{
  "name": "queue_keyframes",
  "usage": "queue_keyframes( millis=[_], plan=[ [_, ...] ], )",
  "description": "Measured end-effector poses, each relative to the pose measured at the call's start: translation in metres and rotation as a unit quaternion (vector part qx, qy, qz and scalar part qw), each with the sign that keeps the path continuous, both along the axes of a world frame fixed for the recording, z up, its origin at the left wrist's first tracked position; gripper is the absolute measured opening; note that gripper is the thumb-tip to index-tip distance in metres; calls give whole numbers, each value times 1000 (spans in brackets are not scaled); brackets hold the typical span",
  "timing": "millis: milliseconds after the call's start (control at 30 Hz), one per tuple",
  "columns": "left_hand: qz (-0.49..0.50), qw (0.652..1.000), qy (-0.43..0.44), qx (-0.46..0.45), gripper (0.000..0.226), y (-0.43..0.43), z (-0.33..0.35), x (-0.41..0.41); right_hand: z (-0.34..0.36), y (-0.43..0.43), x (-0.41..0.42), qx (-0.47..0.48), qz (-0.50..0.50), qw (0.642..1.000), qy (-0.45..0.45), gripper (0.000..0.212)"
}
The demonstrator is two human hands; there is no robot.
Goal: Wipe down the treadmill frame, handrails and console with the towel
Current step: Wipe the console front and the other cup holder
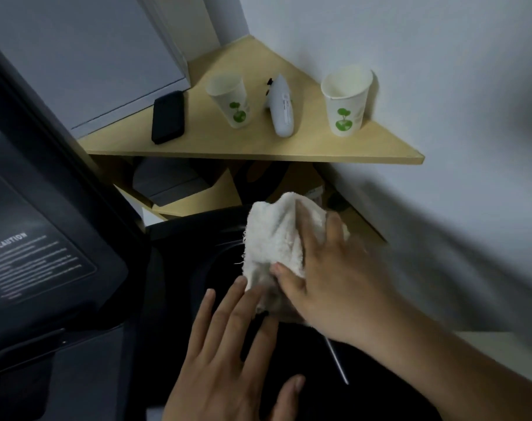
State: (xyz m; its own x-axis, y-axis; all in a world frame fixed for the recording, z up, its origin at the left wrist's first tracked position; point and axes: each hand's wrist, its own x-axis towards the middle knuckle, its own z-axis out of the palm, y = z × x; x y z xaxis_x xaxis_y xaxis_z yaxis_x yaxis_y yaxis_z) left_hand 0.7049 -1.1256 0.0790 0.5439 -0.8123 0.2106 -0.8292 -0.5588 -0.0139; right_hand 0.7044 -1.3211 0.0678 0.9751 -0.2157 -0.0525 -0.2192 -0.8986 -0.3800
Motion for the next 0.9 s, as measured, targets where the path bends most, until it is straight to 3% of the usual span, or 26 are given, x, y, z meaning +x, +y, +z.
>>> queue_keyframes(
  millis=[100,267,400,633,767,833,900],
  plan=[
    [7,1000,-4,-17,48,1,-1,-3,1,15,18,-70,25,997,-12,88],
    [18,1000,-10,-7,46,0,0,-5,1,-8,54,6,111,994,-5,86],
    [12,999,-7,31,47,-2,0,-7,3,-8,87,-5,180,984,7,77],
    [8,998,-9,63,50,1,-2,-2,2,47,123,-133,311,932,-127,76],
    [13,998,-8,61,51,3,-4,-1,-1,61,131,-100,337,914,-202,77],
    [15,998,-6,61,52,2,-2,0,10,61,141,-46,343,929,-128,79],
    [23,998,-8,58,53,1,-2,-2,26,60,161,40,360,930,55,77]
  ],
)
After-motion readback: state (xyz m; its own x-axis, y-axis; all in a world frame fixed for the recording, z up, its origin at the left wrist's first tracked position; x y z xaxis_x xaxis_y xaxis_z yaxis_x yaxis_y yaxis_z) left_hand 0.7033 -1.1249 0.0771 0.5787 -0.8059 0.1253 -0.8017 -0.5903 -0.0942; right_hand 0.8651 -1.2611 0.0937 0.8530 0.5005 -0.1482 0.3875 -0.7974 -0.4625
